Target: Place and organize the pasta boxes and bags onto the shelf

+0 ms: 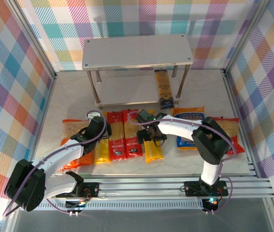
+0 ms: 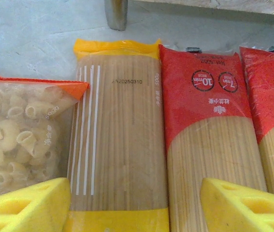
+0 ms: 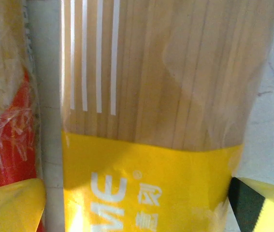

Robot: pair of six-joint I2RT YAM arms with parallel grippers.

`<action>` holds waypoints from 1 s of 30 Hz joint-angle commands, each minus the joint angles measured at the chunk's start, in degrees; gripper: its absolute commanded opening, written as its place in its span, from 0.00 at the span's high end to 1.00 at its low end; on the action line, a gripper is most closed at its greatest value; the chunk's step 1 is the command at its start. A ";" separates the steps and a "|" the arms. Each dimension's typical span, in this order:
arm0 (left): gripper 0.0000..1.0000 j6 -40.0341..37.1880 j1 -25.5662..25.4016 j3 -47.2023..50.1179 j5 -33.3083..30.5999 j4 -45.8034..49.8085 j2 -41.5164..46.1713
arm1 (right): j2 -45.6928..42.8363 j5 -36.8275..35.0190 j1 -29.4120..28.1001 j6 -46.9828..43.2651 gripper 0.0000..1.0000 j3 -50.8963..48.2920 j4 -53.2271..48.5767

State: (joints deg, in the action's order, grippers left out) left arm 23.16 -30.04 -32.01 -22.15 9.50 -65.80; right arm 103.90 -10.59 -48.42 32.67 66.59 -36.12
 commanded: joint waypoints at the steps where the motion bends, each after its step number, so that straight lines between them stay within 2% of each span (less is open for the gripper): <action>1: 0.29 0.49 -0.63 0.90 -0.57 -0.38 -0.47 | 1.98 1.30 -0.36 1.13 0.03 1.29 -1.64; 8: 0.29 0.37 -0.63 1.07 -0.96 -0.44 -0.34 | 1.93 0.94 -0.36 1.26 0.11 0.94 -2.28; 10: 0.29 0.35 -0.63 1.07 -0.96 -0.44 -0.32 | 1.92 0.92 -0.36 1.23 0.16 0.83 -2.47; 20: 0.30 0.49 -0.63 1.25 -0.85 -0.40 0.08 | 2.47 2.90 -0.35 1.31 0.58 0.66 -1.96; 21: 0.30 0.43 -0.63 1.29 -0.88 -0.35 0.15 | 2.39 2.82 -0.33 1.23 0.65 0.71 -2.11; 23: 0.30 0.40 -0.63 1.42 -0.95 -0.36 0.31 | 2.04 2.36 -0.33 1.55 0.91 0.61 -2.62; 28: 0.30 0.48 -0.63 1.42 -0.72 -0.84 -0.35 | 0.63 1.85 -0.36 1.20 1.00 0.68 -3.39; 30: 0.30 0.59 -0.63 1.36 -0.51 -1.12 -0.71 | 0.13 1.65 -0.36 1.05 1.00 0.89 -3.69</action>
State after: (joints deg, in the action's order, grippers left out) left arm 23.16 -30.04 -31.24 -22.15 8.97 -66.06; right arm 102.89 -9.78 -48.45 33.82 68.60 -37.50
